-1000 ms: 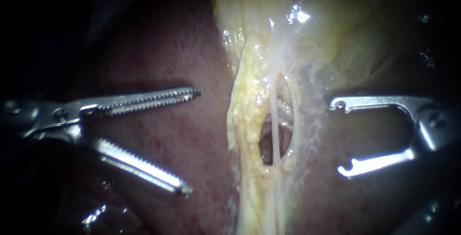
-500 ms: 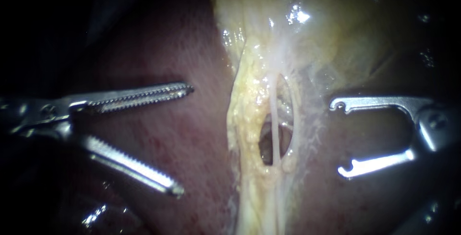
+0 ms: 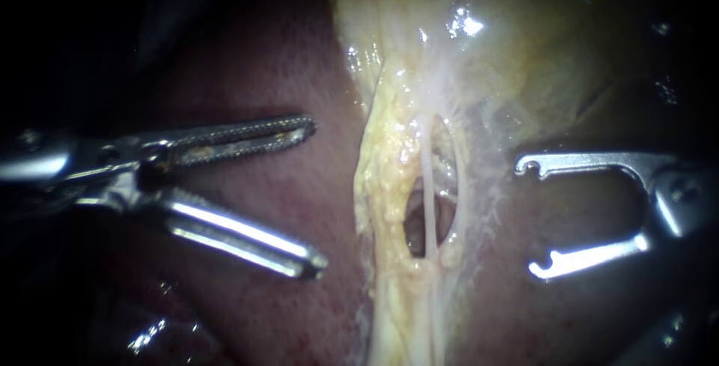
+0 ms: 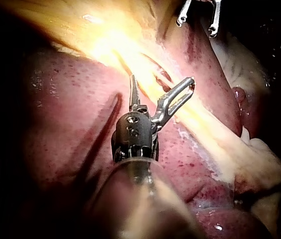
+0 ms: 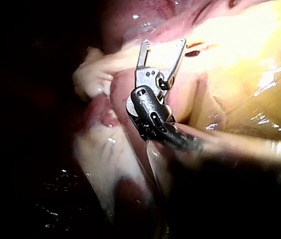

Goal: Grabbing gallbladder

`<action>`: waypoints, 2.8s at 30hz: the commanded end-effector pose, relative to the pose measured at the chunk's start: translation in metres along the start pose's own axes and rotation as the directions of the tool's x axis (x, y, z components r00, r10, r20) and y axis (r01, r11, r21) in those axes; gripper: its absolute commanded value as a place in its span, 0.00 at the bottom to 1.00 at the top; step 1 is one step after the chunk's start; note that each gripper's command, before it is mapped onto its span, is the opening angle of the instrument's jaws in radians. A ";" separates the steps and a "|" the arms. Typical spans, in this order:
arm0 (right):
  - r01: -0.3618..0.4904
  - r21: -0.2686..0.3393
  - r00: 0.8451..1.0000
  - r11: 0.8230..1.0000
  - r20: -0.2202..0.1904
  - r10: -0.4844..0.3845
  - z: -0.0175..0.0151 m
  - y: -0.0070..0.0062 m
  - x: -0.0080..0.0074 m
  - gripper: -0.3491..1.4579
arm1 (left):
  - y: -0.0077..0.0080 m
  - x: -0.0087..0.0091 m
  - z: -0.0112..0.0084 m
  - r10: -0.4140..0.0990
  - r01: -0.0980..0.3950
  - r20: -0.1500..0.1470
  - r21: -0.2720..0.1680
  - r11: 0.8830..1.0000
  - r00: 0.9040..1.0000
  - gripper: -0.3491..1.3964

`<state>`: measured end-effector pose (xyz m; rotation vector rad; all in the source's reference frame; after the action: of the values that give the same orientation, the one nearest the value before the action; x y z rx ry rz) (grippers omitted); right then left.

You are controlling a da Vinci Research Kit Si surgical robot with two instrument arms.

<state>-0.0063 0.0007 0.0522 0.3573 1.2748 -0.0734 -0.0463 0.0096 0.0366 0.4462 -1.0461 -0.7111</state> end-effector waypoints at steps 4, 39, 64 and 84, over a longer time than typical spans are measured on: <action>-0.006 0.000 1.000 1.000 0.000 0.006 0.0000 0.0000 0.0000 0.52 | 0.0001 -0.0003 0.0012 -0.044 0.044 -0.030 -0.015 0.999 0.999 0.62; -0.012 0.000 1.000 1.000 0.000 0.012 -0.0001 0.0000 -0.0001 0.52 | 0.0043 -0.0007 0.0051 -0.158 0.152 -0.053 -0.097 0.984 0.986 0.36; -0.017 -0.001 1.000 1.000 0.001 0.017 0.0000 0.0000 -0.0001 0.52 | 0.0030 0.0000 0.0013 -0.175 0.165 -0.054 -0.143 0.976 0.983 0.38; -0.017 0.000 1.000 1.000 0.001 0.017 0.0000 -0.0001 -0.0001 0.52 | 0.0031 -0.0004 0.0042 -0.179 0.170 -0.056 -0.138 0.976 0.982 0.38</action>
<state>-0.0063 0.0006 0.0523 0.3676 1.2710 -0.0589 -0.0494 0.0121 0.0403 0.4469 -0.8972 -0.9099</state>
